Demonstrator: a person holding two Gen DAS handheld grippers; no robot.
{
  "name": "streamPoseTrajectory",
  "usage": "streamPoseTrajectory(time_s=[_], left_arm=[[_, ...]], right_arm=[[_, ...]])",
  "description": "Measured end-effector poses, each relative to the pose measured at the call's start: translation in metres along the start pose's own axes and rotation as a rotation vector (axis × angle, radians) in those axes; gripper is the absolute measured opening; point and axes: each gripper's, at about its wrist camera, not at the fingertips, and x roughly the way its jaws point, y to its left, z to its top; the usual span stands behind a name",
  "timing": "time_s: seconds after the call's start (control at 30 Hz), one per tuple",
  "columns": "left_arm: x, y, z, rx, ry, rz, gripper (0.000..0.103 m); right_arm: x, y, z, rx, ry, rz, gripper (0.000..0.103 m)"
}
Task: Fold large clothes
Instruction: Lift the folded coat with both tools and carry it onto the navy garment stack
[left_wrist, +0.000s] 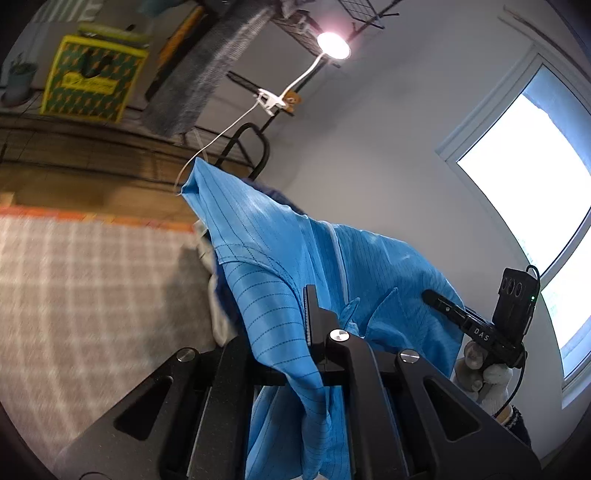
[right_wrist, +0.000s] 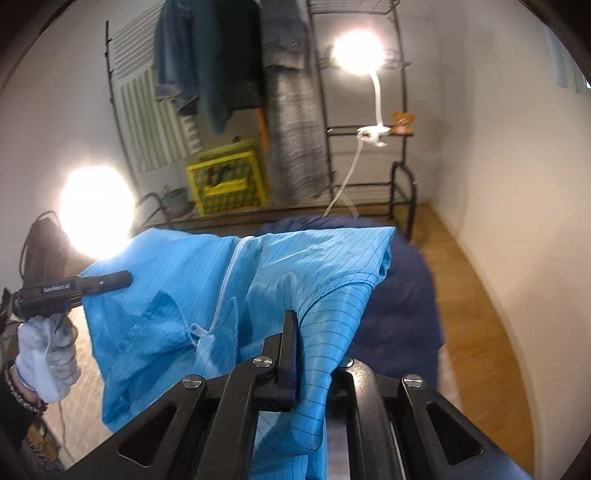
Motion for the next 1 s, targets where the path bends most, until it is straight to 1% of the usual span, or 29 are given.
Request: streamPoseTrajectory(time_s=[0.17, 0.27, 0.37, 0.47, 0.53, 0.67, 0.73, 0.8, 0.83, 0.9, 0.93, 0.97, 1.0], left_arm=[[0.047, -0.013, 0.025, 0.026, -0.042, -0.011, 0.002], [0.076, -0.016, 0.037, 0.038, -0.062, -0.006, 0.002], [0.103, -0.01, 0.045, 0.045, -0.069, 0.005, 0.002], [0.124, 0.005, 0.041, 0.022, -0.059, 0.023, 0.002], [0.137, 0.02, 0.034, 0.005, -0.047, 0.05, 0.002], [0.145, 0.045, 0.021, -0.028, -0.039, 0.073, 0.002], [0.147, 0.055, 0.018, -0.046, -0.033, 0.074, 0.003], [0.149, 0.056, 0.016, -0.032, -0.035, 0.096, 0.003], [0.149, 0.055, 0.014, -0.03, -0.036, 0.104, 0.003], [0.15, 0.053, 0.013, -0.029, -0.035, 0.105, 0.004], [0.149, 0.052, 0.012, -0.032, -0.03, 0.102, 0.004], [0.148, 0.051, 0.012, -0.033, -0.025, 0.104, 0.006], [0.146, 0.051, 0.011, -0.027, -0.024, 0.106, 0.006]], right_arm=[[0.016, -0.035, 0.028, -0.013, -0.044, -0.071, 0.002], [0.032, -0.061, 0.043, 0.006, -0.072, -0.092, 0.002], [0.05, -0.08, 0.048, 0.015, -0.094, -0.103, 0.002], [0.079, -0.092, 0.048, 0.017, -0.087, -0.103, 0.002], [0.096, -0.097, 0.04, 0.027, -0.071, -0.094, 0.002], [0.127, -0.116, 0.027, 0.054, -0.036, -0.094, 0.002], [0.133, -0.13, 0.022, 0.097, -0.028, -0.066, 0.003], [0.14, -0.143, 0.019, 0.137, -0.011, -0.03, 0.007], [0.144, -0.148, 0.017, 0.151, -0.001, -0.033, 0.012], [0.152, -0.154, 0.016, 0.156, 0.019, -0.073, 0.015], [0.155, -0.155, 0.015, 0.156, 0.034, -0.094, 0.019], [0.158, -0.156, 0.014, 0.16, 0.043, -0.12, 0.025], [0.16, -0.158, 0.013, 0.161, 0.053, -0.15, 0.034]])
